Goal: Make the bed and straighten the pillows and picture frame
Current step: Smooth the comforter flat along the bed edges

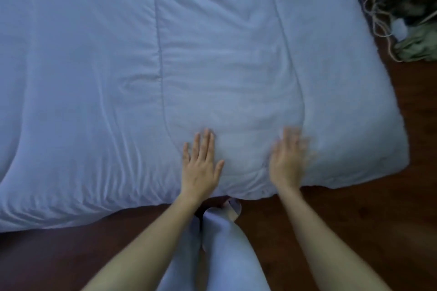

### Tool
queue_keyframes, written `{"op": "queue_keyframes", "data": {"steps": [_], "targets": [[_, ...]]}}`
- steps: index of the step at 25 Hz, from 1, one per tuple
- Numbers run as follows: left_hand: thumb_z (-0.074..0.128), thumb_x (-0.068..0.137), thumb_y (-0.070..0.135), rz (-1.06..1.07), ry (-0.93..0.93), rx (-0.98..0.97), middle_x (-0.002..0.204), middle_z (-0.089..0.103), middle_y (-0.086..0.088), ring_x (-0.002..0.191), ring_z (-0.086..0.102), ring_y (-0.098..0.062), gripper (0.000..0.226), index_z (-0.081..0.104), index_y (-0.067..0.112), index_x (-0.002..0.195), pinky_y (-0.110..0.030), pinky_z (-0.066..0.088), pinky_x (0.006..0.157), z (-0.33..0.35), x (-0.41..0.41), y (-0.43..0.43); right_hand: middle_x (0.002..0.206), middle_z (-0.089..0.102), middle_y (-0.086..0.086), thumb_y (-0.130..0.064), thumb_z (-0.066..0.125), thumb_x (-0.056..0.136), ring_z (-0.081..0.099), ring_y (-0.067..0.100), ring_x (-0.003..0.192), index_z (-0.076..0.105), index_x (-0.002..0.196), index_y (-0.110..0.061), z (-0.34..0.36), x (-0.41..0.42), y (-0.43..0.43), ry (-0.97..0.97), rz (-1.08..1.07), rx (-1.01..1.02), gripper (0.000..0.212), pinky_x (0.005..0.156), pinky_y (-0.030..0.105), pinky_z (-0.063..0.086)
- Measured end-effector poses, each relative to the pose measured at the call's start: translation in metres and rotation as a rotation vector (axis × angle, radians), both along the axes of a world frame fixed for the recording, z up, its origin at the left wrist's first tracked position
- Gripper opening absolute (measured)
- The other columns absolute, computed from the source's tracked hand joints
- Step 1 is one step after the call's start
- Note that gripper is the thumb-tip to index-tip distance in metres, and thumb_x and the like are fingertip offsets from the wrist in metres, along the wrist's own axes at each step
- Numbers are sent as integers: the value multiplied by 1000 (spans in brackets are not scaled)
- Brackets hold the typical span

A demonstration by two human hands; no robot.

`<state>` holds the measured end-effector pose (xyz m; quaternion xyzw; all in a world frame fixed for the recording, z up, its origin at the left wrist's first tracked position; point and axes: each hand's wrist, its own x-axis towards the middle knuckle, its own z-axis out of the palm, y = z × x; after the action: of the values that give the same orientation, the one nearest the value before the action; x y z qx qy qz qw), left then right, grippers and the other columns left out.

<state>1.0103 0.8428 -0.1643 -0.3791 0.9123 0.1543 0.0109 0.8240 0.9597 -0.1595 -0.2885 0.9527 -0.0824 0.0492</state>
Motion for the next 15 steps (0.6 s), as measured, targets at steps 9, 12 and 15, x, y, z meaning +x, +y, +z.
{"op": "queue_keyframes", "data": {"steps": [9,12,15], "targets": [[27,93,46,70,-3,-116,158,21,-9,145,16,-28,70,24,5,149,-55,11,115,-4,-101,16,156,28,3,-46,20,93,27,28,144,28,148,-25,-12,-165,84,54,287,107,59,112,59,19],[31,91,43,99,42,-155,154,30,-13,142,28,-33,67,34,4,145,-54,13,113,1,-165,61,160,17,2,-49,17,97,13,26,148,18,150,-28,-3,-247,127,-42,184,74,57,113,63,12],[35,90,44,-51,17,-105,151,36,-12,136,39,-35,65,43,5,141,-52,17,112,11,-246,134,156,31,2,-35,36,98,22,31,145,38,145,-26,10,-285,114,-59,252,-4,47,109,67,12]]}}
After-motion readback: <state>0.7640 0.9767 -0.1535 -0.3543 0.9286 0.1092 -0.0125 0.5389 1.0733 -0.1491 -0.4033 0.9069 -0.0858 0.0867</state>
